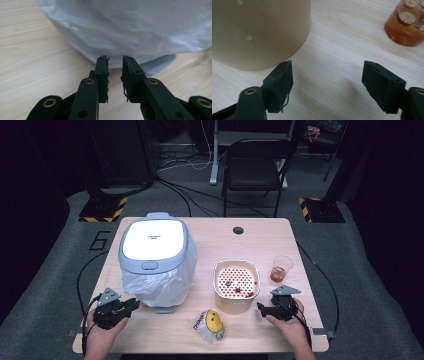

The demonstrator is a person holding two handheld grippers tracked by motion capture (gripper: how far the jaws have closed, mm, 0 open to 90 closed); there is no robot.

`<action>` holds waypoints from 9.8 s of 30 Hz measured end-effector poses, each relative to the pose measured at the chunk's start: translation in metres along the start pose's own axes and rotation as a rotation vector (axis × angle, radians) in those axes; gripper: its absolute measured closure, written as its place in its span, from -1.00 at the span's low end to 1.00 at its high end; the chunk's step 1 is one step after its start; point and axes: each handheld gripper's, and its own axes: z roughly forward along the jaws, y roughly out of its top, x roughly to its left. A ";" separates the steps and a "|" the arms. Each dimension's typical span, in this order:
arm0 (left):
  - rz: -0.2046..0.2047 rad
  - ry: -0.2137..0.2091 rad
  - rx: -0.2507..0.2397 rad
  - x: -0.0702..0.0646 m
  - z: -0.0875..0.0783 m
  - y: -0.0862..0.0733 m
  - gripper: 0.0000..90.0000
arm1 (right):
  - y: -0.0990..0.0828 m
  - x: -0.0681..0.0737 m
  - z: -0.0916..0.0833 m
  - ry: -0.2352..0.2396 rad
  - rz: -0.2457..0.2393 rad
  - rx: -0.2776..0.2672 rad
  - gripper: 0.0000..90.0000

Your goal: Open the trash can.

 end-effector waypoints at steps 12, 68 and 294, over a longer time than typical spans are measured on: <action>0.047 -0.115 0.025 -0.027 0.012 0.001 0.82 | 0.001 0.002 -0.001 0.006 -0.005 0.009 -0.41; 0.065 -0.060 0.010 -0.057 0.053 -0.007 0.88 | -0.004 0.034 -0.017 0.084 -0.050 -0.019 -0.36; 0.040 -0.105 0.018 -0.054 0.063 -0.013 1.00 | 0.292 0.187 -0.043 0.481 -0.457 -0.233 0.65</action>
